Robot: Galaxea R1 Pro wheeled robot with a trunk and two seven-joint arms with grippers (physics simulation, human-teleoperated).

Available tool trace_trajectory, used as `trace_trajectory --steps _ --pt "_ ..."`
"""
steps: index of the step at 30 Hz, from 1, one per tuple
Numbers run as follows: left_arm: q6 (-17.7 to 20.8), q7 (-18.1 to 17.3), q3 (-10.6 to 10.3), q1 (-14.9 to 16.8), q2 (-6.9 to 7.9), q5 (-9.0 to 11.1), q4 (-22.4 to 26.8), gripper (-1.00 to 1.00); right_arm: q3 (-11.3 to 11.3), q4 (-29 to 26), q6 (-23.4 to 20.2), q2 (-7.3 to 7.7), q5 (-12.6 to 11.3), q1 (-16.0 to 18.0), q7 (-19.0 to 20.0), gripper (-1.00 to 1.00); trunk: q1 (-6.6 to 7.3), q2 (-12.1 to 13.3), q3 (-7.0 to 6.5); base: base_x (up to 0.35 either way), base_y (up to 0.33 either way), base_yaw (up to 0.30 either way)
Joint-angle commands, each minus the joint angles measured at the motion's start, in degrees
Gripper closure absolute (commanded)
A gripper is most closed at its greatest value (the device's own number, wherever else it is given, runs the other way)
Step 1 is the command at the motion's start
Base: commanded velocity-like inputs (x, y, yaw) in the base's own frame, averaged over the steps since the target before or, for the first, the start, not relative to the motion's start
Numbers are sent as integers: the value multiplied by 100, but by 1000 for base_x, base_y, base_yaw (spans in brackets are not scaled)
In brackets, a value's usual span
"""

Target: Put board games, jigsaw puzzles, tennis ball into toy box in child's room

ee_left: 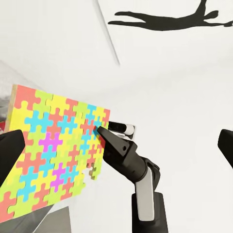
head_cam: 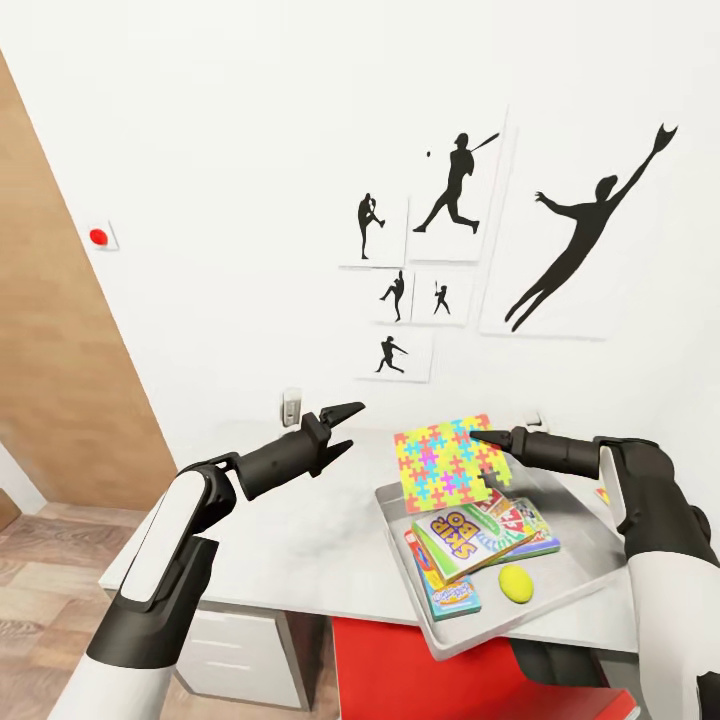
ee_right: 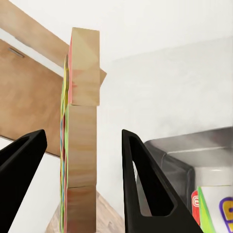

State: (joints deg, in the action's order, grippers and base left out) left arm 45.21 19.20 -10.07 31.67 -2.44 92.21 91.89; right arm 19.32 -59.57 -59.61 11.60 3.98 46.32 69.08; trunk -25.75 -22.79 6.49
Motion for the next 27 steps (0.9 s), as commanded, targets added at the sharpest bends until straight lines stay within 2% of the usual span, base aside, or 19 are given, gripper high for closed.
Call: trace_trajectory --steps 1,5,8,9,12,16,18,22,27 --pt "9 58 4 6 -2 60 5 -100 10 -2 -39 -1 40 6 44 100 -4 -13 13 0 0 0" --pt "8 57 14 6 2 60 5 -100 10 24 -39 21 30 8 46 100 -4 -13 13 0 0 0" --pt "9 57 21 6 4 60 6 -100 -1 80 -39 105 40 17 49 100 -4 -13 13 0 0 0" --pt "7 46 26 6 5 60 10 -100 -177 277 -39 218 48 55 56 100 -4 -13 13 0 0 0" --pt "14 25 35 6 6 60 12 -100 -668 633 -39 339 50 147 113 100 -4 -13 13 0 0 0" --pt "33 -96 62 6 16 89 18 -100 -1429 1185 -39 463 50 430 391 100 -4 -13 13 0 0 0" --pt "39 -224 108 4 42 101 16 -100 -1718 1480 -39 499 53 562 581 100 -4 -13 13 0 0 0" --pt "45 -448 343 -71 180 122 20 -100 -2039 1947 228 536 66 762 892 100 -4 -13 13 0 0 0" --pt "48 -647 761 -281 312 140 21 -100 -2193 2318 403 564 94 949 1055 100 -4 -13 13 0 0 0"
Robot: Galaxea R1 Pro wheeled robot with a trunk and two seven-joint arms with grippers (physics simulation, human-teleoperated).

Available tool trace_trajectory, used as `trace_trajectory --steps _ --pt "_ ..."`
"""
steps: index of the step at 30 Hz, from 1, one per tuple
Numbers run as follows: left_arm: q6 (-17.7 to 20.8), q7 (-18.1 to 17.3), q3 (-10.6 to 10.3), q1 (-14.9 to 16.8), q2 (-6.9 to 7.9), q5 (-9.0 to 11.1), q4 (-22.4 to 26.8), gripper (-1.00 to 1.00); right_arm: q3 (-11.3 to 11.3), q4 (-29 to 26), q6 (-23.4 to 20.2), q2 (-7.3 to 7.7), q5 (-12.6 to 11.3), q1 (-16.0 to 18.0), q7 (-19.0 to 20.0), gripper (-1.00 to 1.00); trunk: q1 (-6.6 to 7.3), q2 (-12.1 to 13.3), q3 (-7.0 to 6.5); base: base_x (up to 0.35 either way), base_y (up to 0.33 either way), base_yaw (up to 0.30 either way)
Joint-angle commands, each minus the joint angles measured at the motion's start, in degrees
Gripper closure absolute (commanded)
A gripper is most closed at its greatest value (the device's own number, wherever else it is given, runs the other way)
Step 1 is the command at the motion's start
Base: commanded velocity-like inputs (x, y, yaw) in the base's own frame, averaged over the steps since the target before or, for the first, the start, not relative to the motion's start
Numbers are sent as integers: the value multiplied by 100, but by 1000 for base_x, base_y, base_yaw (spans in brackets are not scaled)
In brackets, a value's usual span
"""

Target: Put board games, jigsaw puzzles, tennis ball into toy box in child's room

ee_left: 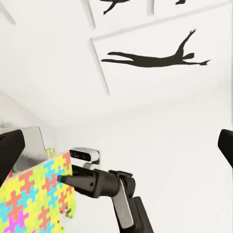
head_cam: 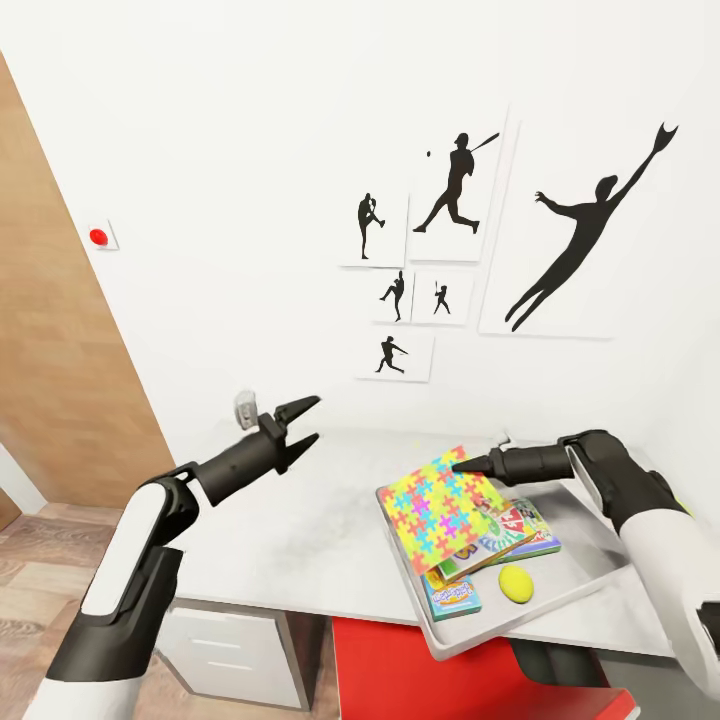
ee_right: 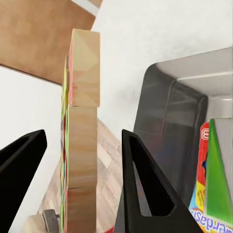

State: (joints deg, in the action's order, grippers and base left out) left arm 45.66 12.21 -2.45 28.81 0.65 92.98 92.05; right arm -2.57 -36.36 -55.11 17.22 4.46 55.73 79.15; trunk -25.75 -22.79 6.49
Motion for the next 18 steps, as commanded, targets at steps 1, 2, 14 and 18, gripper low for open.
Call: trace_trajectory --steps 1,2,14,18 --pt "3 28 54 -21 18 65 6 -100 -19 55 -30 16 55 41 63 100 -4 -13 13 0 0 0" --pt "4 9 97 -41 29 66 6 -100 -30 102 -17 35 65 73 76 100 -4 -13 13 0 0 0" --pt "9 -65 246 -113 73 71 3 -100 -43 293 26 403 65 279 46 100 -4 -13 28 0 0 0" --pt "12 -69 248 -110 73 71 5 -100 -24 496 16 441 54 424 -403 100 -4 -13 57 0 0 0"
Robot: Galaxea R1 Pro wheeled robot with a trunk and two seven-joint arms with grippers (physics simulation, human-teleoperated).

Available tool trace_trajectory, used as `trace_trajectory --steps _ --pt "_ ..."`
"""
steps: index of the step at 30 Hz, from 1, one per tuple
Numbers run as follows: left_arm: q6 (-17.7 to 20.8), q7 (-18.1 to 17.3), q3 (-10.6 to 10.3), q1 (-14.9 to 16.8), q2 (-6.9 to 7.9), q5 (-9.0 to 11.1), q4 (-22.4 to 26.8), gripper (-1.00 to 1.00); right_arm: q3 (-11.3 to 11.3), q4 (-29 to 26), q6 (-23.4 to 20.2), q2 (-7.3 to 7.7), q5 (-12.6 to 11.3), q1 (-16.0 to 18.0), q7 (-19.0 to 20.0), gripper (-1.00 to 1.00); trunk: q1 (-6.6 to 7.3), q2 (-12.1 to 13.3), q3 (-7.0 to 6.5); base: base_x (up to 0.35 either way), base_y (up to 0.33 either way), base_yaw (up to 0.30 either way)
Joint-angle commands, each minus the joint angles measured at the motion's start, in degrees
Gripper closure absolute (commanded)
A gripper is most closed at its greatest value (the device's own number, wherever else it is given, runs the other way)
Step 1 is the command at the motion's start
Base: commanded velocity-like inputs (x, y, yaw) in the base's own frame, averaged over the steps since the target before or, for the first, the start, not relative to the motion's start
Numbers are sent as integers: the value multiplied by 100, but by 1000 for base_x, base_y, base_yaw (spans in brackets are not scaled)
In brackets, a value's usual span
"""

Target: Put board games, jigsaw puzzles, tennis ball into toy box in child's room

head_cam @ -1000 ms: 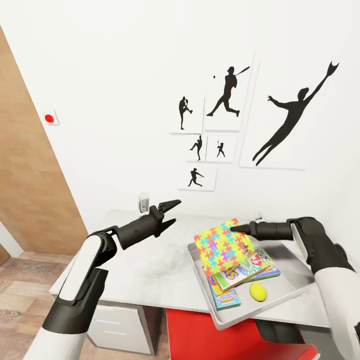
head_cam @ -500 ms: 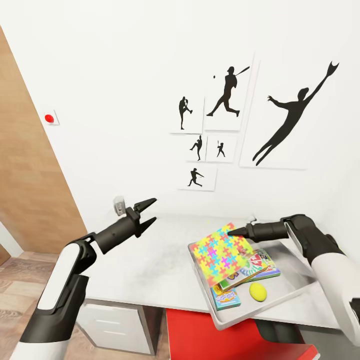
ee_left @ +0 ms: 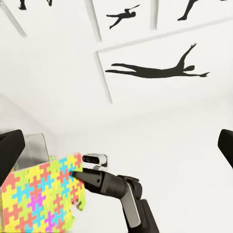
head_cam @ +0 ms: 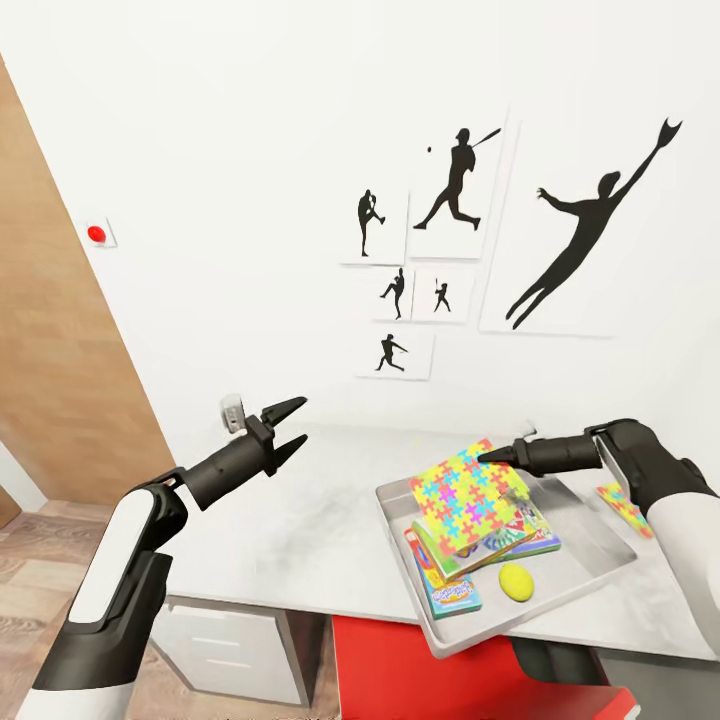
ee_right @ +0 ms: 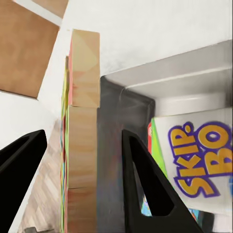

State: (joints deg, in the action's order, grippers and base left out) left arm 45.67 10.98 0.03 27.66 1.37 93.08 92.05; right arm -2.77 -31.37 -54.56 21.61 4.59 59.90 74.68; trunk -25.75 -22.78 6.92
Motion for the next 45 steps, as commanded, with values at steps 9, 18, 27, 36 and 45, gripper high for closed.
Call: trace_trajectory --steps 9,18,27,36,45 --pt "12 46 -9 19 -9 61 6 -100 3 187 -42 -28 9 215 -613 100 -4 -14 93 0 0 0" --pt "12 49 -16 29 -9 61 6 -100 5 221 -31 -29 12 252 -749 100 -4 -14 176 0 0 0" --pt "12 55 -22 36 -9 61 6 -100 8 226 -11 -12 28 258 -763 100 -4 -14 260 0 0 0" --pt "12 60 -27 40 -10 61 6 -100 20 227 13 -15 41 253 -735 100 -4 -14 344 0 0 0" --pt "12 58 -28 42 -6 61 6 -100 12 228 23 -41 53 247 -764 100 -4 -14 428 0 0 0"
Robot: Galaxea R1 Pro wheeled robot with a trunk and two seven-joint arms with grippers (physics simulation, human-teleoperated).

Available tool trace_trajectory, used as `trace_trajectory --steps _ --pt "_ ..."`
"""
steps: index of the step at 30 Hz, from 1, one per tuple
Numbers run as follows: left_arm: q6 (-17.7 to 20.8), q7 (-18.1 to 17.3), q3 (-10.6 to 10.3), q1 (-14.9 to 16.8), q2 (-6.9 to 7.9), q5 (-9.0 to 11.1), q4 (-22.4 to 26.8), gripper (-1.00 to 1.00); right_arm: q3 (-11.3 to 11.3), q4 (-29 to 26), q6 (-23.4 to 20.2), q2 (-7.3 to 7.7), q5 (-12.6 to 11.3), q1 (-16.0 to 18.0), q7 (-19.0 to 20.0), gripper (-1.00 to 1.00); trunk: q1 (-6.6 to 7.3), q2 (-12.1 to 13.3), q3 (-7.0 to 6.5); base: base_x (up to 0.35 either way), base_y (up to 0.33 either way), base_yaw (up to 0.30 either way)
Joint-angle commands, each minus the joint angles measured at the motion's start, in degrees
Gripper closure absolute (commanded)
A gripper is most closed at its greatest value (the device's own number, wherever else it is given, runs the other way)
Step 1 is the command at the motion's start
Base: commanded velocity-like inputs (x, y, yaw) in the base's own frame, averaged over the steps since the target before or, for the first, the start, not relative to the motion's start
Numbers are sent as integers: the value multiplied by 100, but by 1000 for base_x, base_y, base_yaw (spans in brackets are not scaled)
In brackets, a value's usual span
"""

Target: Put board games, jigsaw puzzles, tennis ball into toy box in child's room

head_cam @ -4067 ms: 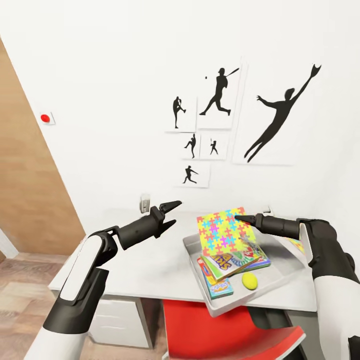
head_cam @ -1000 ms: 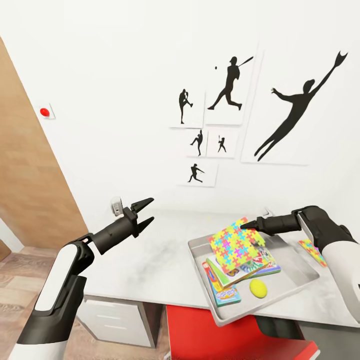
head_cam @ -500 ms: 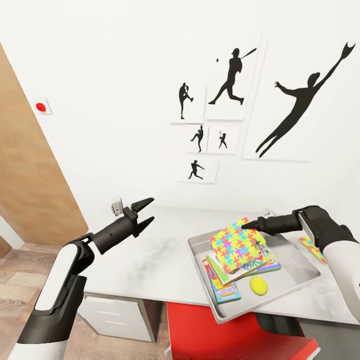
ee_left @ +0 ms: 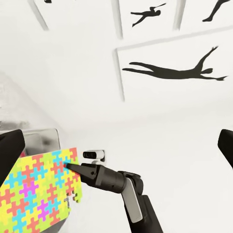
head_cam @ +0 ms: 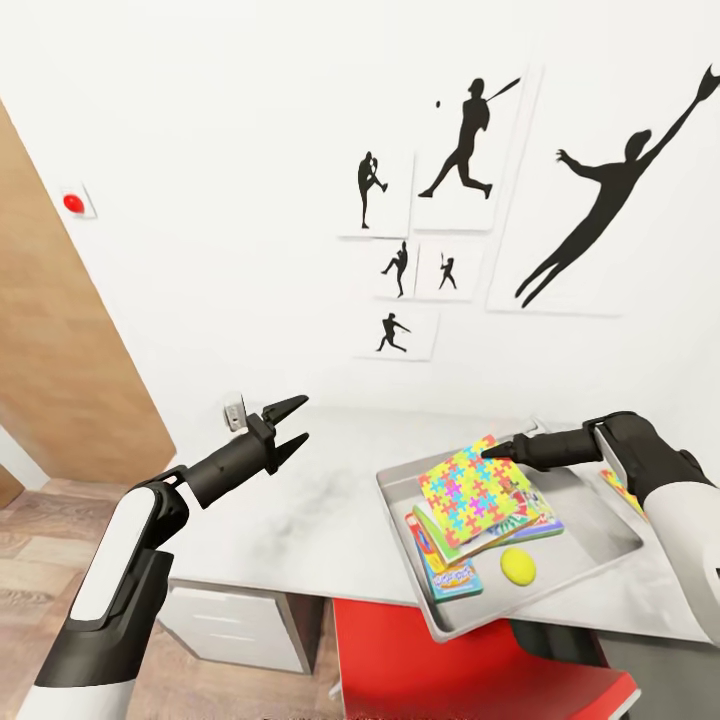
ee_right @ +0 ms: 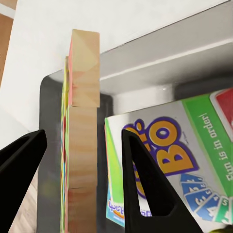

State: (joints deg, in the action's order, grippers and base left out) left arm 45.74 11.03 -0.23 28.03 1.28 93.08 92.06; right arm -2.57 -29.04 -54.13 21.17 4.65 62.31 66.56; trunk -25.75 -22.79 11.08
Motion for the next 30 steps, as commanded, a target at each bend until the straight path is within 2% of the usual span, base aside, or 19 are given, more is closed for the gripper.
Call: trace_trajectory --steps 1,10,30 --pt "5 52 -1 5 3 61 5 -100 -6 -5 -20 2 41 7 49 100 -3 -13 22 0 0 0" --pt "5 54 -1 8 3 61 5 -100 4 -25 -6 1 11 -23 78 100 -3 -13 90 0 0 0" --pt "5 -154 -3 -30 2 61 5 -100 2 -56 -1 8 -2 -61 100 100 -3 -13 108 0 0 0"
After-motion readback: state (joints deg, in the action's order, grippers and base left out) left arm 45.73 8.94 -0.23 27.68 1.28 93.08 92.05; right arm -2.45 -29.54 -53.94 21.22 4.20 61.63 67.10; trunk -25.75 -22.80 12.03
